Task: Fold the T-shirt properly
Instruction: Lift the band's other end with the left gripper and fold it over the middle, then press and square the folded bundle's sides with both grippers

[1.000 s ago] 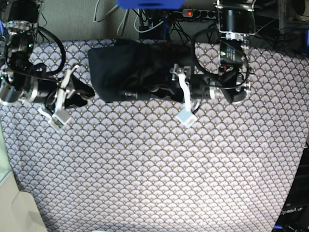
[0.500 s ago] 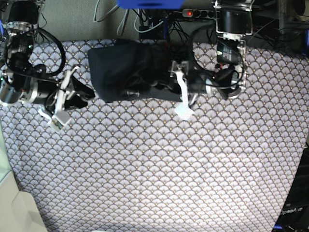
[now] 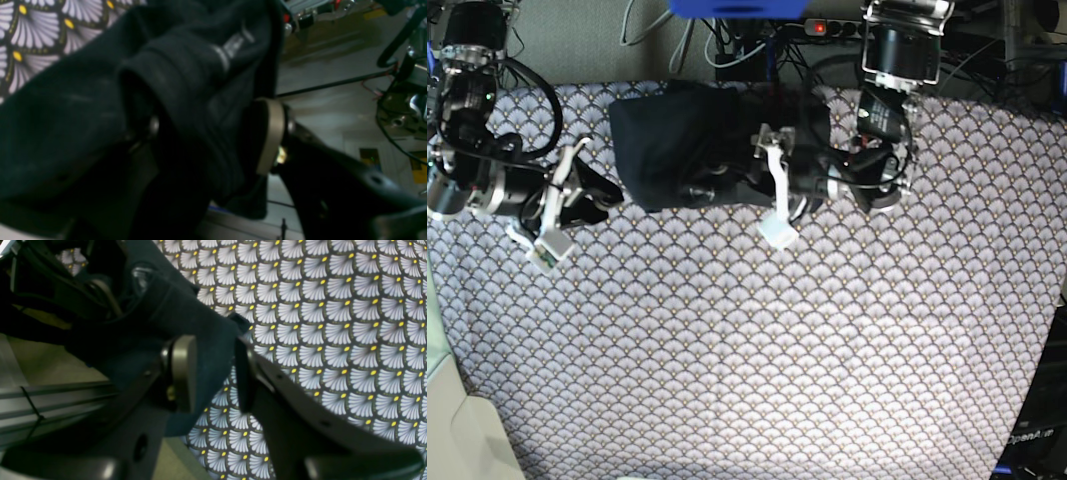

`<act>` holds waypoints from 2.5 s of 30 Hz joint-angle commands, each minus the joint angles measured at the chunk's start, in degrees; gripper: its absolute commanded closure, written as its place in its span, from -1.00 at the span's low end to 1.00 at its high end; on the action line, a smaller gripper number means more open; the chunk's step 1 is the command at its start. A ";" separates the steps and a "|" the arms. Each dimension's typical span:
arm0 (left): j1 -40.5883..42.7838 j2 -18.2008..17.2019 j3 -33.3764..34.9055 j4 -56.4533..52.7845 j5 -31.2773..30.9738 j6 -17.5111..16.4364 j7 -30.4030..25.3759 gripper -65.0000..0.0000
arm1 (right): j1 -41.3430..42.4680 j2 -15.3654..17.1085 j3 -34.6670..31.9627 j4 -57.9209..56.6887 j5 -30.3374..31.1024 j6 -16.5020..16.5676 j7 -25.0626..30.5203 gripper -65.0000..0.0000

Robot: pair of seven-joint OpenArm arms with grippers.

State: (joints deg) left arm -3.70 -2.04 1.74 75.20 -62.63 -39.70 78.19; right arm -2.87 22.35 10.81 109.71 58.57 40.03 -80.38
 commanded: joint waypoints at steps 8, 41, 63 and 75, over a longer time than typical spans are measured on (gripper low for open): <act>-1.17 0.07 -0.11 0.71 -1.68 -0.30 -0.70 0.79 | 0.63 0.64 0.31 0.84 1.43 -0.03 0.95 0.34; 2.87 -14.79 -8.99 1.15 -11.70 -0.30 1.81 1.00 | 0.72 -3.58 0.22 0.75 1.43 -0.03 0.95 0.34; -2.05 -15.06 -8.90 -5.18 -5.81 -0.30 1.81 1.00 | -0.60 -11.49 -2.50 0.93 1.61 -0.03 0.86 0.79; -2.32 -14.26 -8.64 -5.18 -5.81 -0.30 1.81 1.00 | -0.16 -15.98 -7.78 0.66 1.61 -0.03 0.95 0.92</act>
State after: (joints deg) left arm -4.95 -15.73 -6.85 69.30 -67.13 -39.70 80.58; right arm -3.70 6.52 3.01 109.67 58.52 40.01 -80.55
